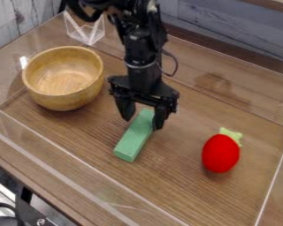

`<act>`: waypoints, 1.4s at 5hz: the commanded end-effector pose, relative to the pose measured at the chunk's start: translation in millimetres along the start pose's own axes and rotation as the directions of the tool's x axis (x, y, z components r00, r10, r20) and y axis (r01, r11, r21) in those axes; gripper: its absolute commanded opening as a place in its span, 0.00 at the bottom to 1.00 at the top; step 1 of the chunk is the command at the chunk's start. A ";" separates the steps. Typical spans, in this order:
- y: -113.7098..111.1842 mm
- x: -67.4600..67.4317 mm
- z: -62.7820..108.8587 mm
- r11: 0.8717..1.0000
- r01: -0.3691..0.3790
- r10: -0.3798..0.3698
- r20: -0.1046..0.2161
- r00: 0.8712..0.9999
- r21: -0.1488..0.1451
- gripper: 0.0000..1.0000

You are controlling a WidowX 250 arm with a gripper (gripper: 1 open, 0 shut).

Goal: Remove the green block from the brown bowl and put it on the table

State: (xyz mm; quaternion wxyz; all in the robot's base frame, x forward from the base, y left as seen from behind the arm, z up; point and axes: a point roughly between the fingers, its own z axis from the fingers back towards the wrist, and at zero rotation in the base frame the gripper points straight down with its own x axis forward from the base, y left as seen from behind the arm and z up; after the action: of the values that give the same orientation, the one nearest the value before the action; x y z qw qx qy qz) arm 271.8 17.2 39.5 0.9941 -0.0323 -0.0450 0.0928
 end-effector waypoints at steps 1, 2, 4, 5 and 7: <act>-11.4 15.4 33.7 1.000 0.002 -0.001 0.082 0.997 -0.022 1.00; -22.9 14.6 45.1 0.999 -0.002 0.005 0.083 0.997 -0.036 1.00; -40.5 10.1 55.3 0.999 -0.003 0.007 0.081 0.997 -0.050 1.00; -43.9 5.0 58.5 0.998 -0.007 0.012 0.079 0.997 -0.059 1.00; -44.8 -2.4 55.6 0.998 -0.025 0.029 0.066 0.997 -0.057 1.00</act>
State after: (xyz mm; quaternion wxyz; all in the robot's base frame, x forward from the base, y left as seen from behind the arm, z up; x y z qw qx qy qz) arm 267.3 -22.1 81.5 0.9914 -0.0536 -0.0490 0.1084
